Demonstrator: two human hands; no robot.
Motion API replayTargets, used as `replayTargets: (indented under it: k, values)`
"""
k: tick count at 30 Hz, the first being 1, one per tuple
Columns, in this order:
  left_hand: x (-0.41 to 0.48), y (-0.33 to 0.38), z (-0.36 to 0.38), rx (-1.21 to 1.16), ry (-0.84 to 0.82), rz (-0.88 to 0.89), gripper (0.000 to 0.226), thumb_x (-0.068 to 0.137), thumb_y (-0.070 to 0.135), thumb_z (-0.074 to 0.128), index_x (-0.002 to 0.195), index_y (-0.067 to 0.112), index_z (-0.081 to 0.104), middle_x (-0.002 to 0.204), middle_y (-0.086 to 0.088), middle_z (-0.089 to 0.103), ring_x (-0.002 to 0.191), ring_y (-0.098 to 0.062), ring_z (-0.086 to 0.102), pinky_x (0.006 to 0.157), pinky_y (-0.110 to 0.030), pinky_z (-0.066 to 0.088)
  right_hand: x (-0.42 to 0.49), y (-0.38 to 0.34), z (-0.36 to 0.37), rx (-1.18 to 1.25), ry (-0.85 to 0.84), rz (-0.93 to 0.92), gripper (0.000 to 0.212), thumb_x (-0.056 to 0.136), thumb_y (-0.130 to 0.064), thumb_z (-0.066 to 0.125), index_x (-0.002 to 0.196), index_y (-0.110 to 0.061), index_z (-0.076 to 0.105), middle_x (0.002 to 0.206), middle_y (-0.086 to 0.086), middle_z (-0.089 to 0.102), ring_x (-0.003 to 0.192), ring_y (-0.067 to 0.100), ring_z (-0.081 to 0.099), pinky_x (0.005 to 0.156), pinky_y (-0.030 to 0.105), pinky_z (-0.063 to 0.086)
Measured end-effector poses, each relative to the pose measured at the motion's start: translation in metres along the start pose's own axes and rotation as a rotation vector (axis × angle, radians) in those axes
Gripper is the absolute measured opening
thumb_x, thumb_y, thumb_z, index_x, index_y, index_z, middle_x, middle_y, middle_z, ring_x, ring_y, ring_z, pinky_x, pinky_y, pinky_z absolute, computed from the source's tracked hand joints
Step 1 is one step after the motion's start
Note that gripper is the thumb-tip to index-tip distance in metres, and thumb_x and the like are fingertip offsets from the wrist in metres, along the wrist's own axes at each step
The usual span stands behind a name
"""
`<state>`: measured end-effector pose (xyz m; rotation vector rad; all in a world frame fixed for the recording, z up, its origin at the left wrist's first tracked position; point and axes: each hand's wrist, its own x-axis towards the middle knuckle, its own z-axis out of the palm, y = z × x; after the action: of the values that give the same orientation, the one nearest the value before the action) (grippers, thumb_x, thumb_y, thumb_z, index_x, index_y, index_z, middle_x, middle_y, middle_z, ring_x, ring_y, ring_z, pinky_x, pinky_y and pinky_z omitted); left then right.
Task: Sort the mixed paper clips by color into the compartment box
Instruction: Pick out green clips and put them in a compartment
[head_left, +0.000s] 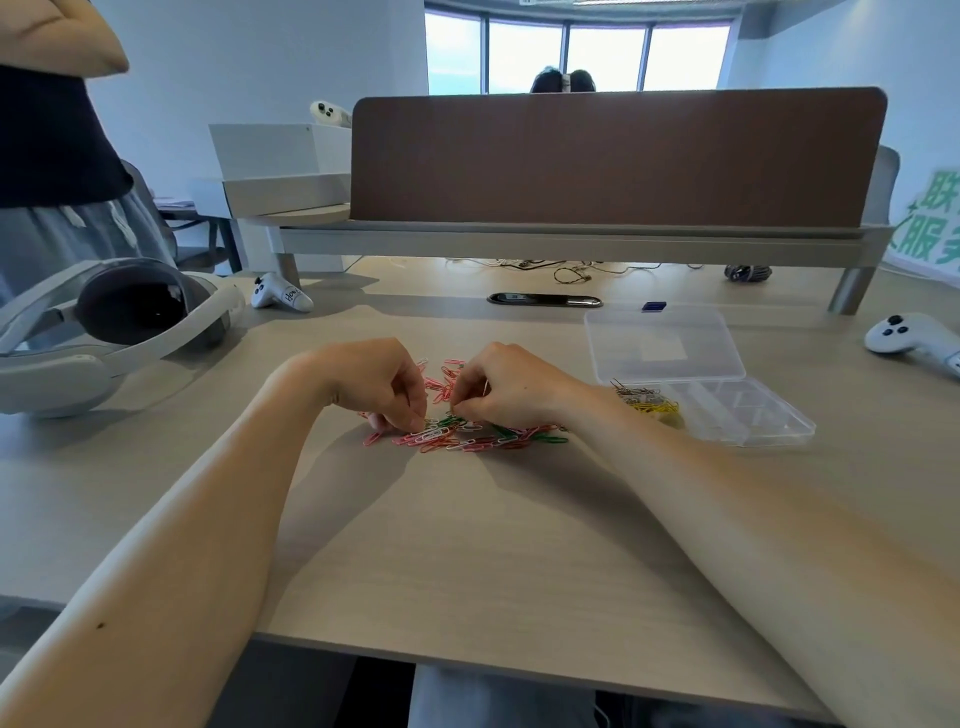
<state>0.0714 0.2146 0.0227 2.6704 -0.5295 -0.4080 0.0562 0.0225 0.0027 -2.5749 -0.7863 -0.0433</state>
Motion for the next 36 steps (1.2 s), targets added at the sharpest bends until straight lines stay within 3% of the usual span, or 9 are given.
replayTargets:
  k: [5,11,14,27,36]
  values:
    - [0.002,-0.005,0.000,0.014,0.045,-0.019,0.008,0.079,0.009,0.075,0.083,0.016,0.074,0.070,0.002,0.071,0.065,-0.014,0.068,0.065,-0.023,0.057,0.004,-0.002,0.004,-0.061,-0.007,-0.013,0.011,0.085,-0.021,0.073,0.092,-0.013,0.075,0.070,-0.014,0.057,0.068,0.005,0.053,0.057,0.014,0.035]
    - [0.006,-0.010,0.000,0.033,0.124,-0.035,0.008,0.083,0.008,0.071,0.087,0.014,0.074,0.071,-0.001,0.071,0.061,-0.014,0.067,0.066,-0.026,0.058,0.004,0.001,0.005,-0.073,0.007,0.006,0.014,0.085,-0.016,0.072,0.099,-0.013,0.076,0.091,-0.001,0.071,0.083,0.013,0.061,0.073,0.022,0.045]
    - [0.008,-0.010,0.000,0.035,0.149,-0.044,0.004,0.084,0.009,0.069,0.086,0.010,0.073,0.070,-0.002,0.071,0.058,-0.012,0.065,0.063,-0.025,0.057,0.003,0.005,0.004,-0.075,0.019,0.032,0.014,0.086,-0.017,0.071,0.099,-0.014,0.076,0.086,-0.003,0.067,0.083,0.014,0.060,0.073,0.024,0.044]
    - [0.008,-0.008,0.003,0.039,0.072,-0.019,0.013,0.079,0.015,0.077,0.091,0.019,0.076,0.076,-0.001,0.073,0.065,-0.013,0.068,0.065,-0.023,0.057,0.000,0.017,-0.002,-0.033,0.038,0.056,0.010,0.083,-0.020,0.075,0.092,-0.016,0.077,0.079,-0.008,0.066,0.077,0.008,0.059,0.064,0.017,0.041]
    - [0.009,0.000,0.009,0.149,0.036,-0.013,0.003,0.084,0.019,0.072,0.087,0.018,0.073,0.072,0.010,0.067,0.064,-0.005,0.058,0.066,-0.020,0.049,0.001,0.019,-0.001,-0.026,0.056,0.051,0.012,0.083,-0.020,0.075,0.093,-0.015,0.077,0.084,-0.004,0.070,0.075,0.006,0.059,0.062,0.015,0.040]
